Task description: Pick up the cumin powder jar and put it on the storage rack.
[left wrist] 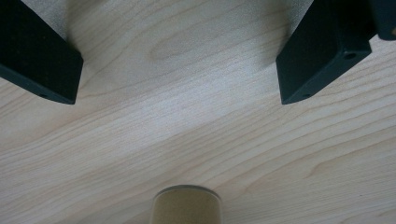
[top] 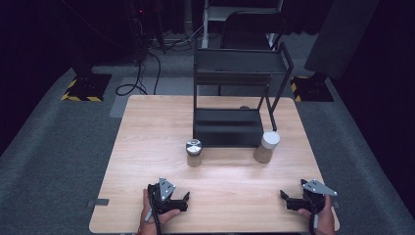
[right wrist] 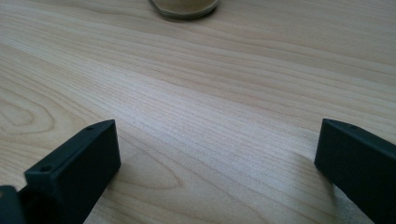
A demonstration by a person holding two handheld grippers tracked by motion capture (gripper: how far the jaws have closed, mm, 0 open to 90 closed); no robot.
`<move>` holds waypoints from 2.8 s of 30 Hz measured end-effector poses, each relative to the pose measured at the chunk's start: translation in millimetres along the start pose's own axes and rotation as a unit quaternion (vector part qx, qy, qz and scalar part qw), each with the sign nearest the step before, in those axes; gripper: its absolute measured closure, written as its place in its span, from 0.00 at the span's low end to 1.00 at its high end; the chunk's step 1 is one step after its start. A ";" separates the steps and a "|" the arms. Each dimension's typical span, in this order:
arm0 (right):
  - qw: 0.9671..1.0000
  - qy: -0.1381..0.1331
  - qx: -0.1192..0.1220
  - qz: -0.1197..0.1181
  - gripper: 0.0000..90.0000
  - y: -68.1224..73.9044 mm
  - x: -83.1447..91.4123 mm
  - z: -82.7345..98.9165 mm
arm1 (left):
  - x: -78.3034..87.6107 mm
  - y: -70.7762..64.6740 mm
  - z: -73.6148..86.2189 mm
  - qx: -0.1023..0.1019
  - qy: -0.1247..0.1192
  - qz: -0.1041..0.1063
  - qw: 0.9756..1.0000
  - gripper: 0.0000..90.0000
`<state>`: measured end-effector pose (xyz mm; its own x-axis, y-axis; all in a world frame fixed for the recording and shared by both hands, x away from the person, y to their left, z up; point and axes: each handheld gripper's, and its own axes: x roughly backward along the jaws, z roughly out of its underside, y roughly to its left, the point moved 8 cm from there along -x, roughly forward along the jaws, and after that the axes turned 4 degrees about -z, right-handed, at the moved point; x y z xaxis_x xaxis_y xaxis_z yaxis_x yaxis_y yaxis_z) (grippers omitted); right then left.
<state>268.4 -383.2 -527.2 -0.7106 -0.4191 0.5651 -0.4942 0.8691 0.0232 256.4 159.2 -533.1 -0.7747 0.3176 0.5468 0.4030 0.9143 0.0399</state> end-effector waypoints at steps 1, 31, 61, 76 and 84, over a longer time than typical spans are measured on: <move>1.000 0.000 0.000 0.000 0.00 0.0 0.0 0.0 | 0.0 0.0 0.0 0.000 0.000 0.000 1.000 0.00; 1.000 -0.001 0.002 0.000 0.00 0.7 0.4 0.3 | 0.0 -0.6 -0.7 0.005 0.002 -0.005 1.000 0.00; 1.000 0.000 0.002 -0.002 0.00 0.2 0.4 0.2 | -21.2 2.1 -40.8 0.023 -0.021 -0.002 1.000 0.01; 1.000 0.000 0.001 -0.002 0.00 0.2 0.4 0.2 | -37.2 5.2 -74.7 0.018 -0.038 0.006 0.999 0.01; 1.000 0.000 0.001 -0.002 0.00 0.1 0.4 0.2 | -51.6 3.8 -87.6 0.012 -0.039 0.012 0.999 0.01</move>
<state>267.9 -383.3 -527.1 -0.7083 -0.4235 0.5649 -0.4990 0.8663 0.0237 340.6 124.3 -487.8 -0.8012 0.3568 0.4804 0.4103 0.9119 0.0070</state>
